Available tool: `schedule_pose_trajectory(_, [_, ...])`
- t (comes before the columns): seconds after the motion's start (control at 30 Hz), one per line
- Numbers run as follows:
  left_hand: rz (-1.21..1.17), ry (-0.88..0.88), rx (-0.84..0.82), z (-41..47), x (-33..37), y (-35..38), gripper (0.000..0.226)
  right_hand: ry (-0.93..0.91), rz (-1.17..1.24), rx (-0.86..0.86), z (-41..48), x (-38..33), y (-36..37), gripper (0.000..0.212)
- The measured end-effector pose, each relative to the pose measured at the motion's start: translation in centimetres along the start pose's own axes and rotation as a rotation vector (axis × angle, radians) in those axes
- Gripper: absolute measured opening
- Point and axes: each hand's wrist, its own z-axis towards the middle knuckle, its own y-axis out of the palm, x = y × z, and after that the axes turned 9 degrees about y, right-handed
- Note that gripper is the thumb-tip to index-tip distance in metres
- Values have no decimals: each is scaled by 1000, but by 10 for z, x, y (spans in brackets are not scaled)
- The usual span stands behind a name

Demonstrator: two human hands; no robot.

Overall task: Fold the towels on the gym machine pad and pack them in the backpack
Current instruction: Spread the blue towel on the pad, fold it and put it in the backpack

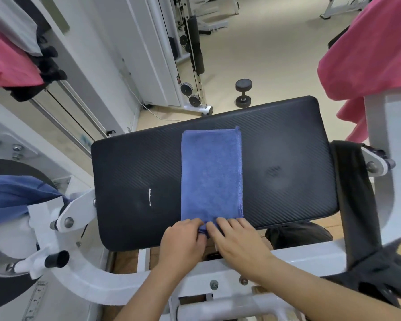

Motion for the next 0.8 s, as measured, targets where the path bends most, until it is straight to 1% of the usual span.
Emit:
schedule_pose_trajectory(0.07, [-133, -51, -44, -7, 13, 4, 11, 12, -21, -62, -5, 11, -6, 34])
schedule_pose_trajectory(0.1, [-156, -48, -81, -10, 18, 6, 11, 24, -30, -92, -9, 14, -8, 38])
schedule_pose_trajectory(0.2, [-139, 11, -161, -13, 22, 8, 15, 52, -27, -199, -21, 13, -12, 53])
schedule_pose_trajectory(0.27, [-204, 36, -178, -6, 20, -4, 13, 72, 4, -235, -18, 14, -17, 55])
schedule_pose_trajectory(0.33, [-332, 46, -209, 4, 16, -26, 14, 78, 80, -250, -1, 23, -32, 48])
schedule_pose_trajectory(0.4, [-424, 32, -295, 14, 8, -51, 24, 64, 165, -289, 22, 37, -54, 30])
schedule_pose_trajectory(0.47, [-458, 37, -380, 24, -5, -74, 24, 96, 371, -476, 51, 53, -75, 7])
schedule_pose_trajectory(0.5, [-477, 29, -360, 30, -11, -82, 20, 126, 507, -547, 67, 59, -81, 5])
schedule_pose_trajectory(0.53, [-537, -2, -282, 37, -17, -88, 14, 162, 623, -574, 81, 65, -83, 11])
schedule_pose_trajectory(0.57, [-636, -60, -164, 44, -21, -92, 8, 207, 703, -555, 96, 70, -82, 14])
schedule_pose_trajectory(0.6, [-750, -131, -20, 52, -24, -94, 6, 262, 751, -504, 111, 73, -79, 16])
schedule_pose_trajectory(0.63, [-839, -206, 125, 61, -26, -94, 10, 323, 776, -439, 126, 75, -75, 17])
schedule_pose_trajectory(0.67, [-864, -270, 251, 71, -27, -92, 13, 381, 782, -371, 138, 77, -69, 17])
schedule_pose_trajectory(0.7, [-830, -320, 333, 80, -27, -89, 13, 434, 758, -322, 149, 77, -62, 18])
schedule_pose_trajectory(0.8, [-709, -405, 437, 97, -23, -79, 8, 509, 557, -259, 164, 72, -53, 17])
